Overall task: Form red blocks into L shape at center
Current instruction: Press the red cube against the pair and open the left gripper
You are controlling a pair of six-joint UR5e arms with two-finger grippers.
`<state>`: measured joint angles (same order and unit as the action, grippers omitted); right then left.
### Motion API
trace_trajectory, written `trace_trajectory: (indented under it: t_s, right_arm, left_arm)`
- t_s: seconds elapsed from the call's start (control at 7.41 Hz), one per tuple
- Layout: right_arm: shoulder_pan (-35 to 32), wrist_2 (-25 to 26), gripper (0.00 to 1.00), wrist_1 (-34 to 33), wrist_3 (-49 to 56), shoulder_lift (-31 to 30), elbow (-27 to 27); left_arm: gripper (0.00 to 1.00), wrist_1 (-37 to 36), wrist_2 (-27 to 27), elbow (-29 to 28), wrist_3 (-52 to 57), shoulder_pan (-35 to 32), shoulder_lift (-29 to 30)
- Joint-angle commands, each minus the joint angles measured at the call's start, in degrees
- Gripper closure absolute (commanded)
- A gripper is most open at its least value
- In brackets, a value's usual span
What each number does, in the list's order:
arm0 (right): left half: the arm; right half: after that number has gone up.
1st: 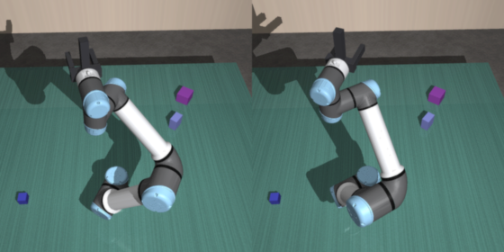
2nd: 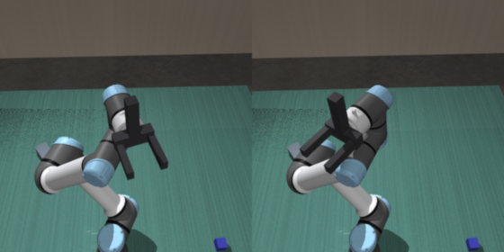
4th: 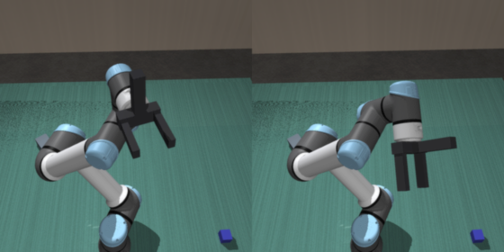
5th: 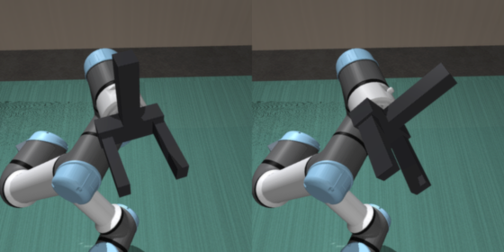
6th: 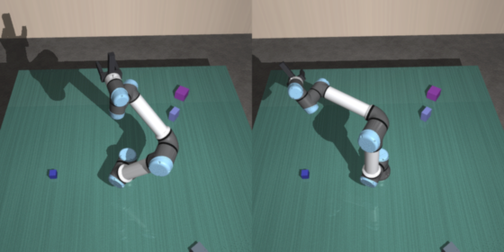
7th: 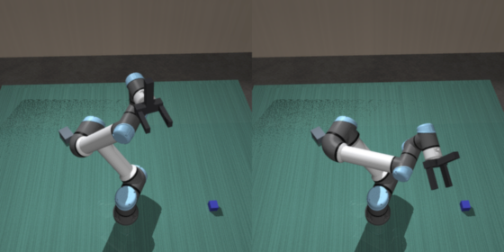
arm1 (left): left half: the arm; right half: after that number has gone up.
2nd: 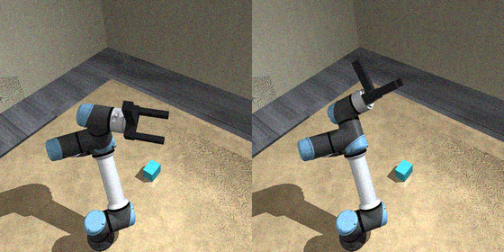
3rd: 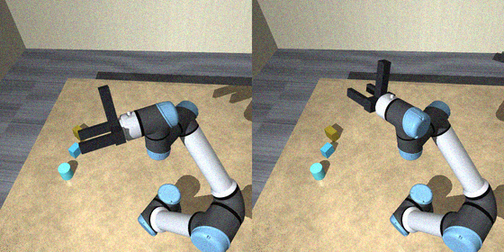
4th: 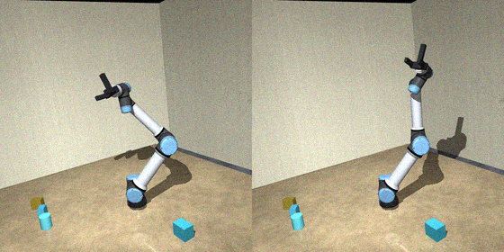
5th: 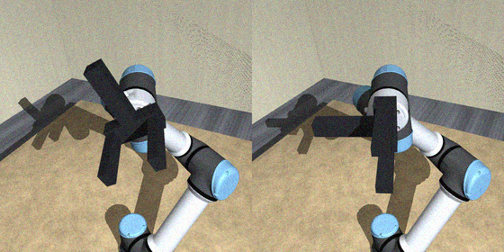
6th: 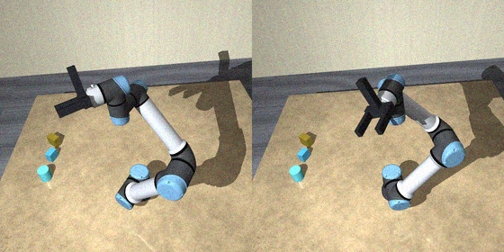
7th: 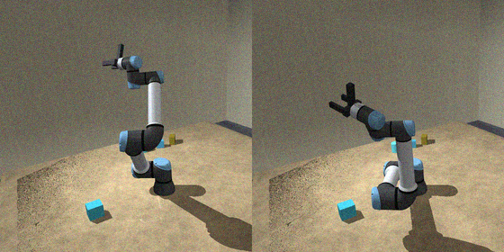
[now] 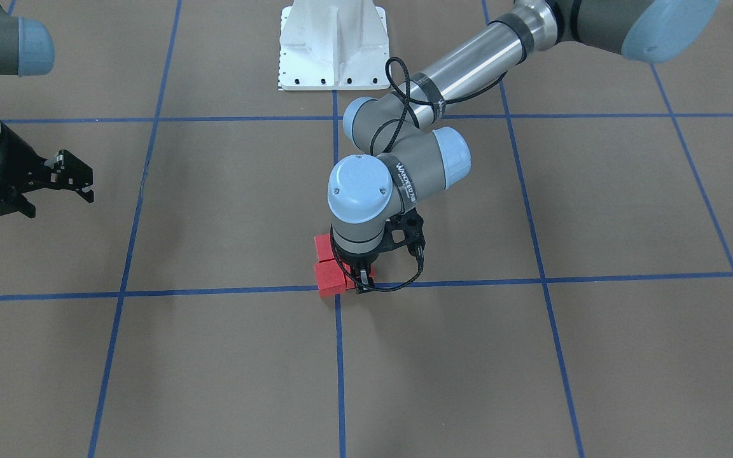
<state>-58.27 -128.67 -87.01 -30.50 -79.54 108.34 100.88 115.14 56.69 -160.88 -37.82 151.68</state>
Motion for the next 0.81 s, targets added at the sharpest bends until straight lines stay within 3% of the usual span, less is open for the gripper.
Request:
trace_trajectory:
  t_s: [0.0, 0.67]
  right_arm:
    - [0.0, -0.1, 0.01, 0.0, 0.0, 0.0, 0.0]
    - [0.0, -0.1, 0.01, -0.1, 0.0, 0.0, -0.1]
  left_arm:
    - [0.0, 0.3, 0.0, 0.1, 0.0, 0.0, 0.0]
    - [0.0, -0.6, 0.3, 0.5, 0.3, -0.5, 0.0]
